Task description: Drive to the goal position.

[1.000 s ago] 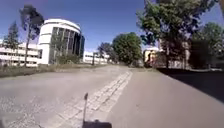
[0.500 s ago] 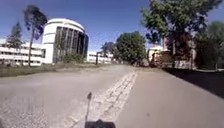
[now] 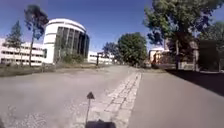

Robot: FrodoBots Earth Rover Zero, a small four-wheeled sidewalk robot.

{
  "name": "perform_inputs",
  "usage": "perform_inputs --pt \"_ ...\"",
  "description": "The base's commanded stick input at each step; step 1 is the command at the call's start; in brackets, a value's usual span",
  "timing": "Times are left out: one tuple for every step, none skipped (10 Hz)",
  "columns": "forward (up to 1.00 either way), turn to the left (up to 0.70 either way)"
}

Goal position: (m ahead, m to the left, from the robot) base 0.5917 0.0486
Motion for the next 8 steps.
perform_inputs --pt "0.6 0.0" --pt "0.6 0.0" --pt "0.6 0.0" --pt "0.6 0.0" --pt "0.6 0.0" --pt "0.6 0.0" --pt "0.6 0.0" --pt "0.6 0.0"
